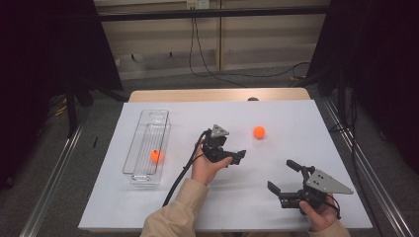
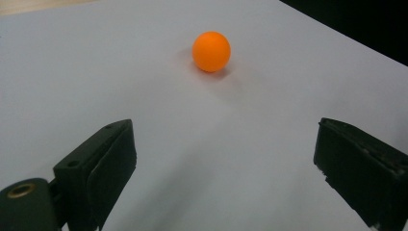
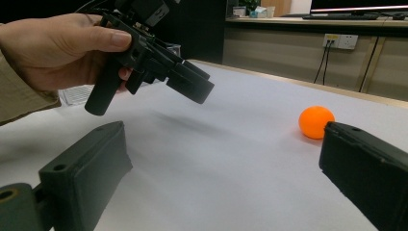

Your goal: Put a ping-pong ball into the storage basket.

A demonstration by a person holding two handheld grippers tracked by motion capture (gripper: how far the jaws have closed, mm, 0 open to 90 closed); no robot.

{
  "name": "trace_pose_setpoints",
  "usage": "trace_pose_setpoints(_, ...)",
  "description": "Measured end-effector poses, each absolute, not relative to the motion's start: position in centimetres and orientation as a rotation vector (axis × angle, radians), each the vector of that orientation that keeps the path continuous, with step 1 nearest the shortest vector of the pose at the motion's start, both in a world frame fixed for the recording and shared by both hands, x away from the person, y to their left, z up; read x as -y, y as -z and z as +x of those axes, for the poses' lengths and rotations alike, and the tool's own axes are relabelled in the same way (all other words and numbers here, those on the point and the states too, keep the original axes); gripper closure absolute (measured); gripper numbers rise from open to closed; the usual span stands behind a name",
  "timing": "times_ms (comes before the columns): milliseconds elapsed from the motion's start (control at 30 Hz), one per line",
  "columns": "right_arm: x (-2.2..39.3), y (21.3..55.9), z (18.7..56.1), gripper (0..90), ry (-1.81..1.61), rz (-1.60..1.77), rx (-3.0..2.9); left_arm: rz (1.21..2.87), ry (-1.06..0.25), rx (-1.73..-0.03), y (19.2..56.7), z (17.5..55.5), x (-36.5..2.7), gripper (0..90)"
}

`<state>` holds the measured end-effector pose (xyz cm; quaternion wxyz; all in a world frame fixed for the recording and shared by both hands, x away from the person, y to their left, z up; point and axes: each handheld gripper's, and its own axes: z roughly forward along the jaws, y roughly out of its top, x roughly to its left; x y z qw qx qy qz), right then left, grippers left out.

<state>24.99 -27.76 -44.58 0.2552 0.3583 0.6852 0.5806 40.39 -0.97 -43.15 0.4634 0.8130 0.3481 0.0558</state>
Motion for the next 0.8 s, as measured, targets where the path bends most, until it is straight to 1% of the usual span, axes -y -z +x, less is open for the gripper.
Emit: trace_pose_setpoints(800, 27.75, 44.59, 25.03, 2.6, -1.578, 0.976, -1.861, 1.995, -0.142, -0.850, 43.42, 40.80, 1.59, 7.5)
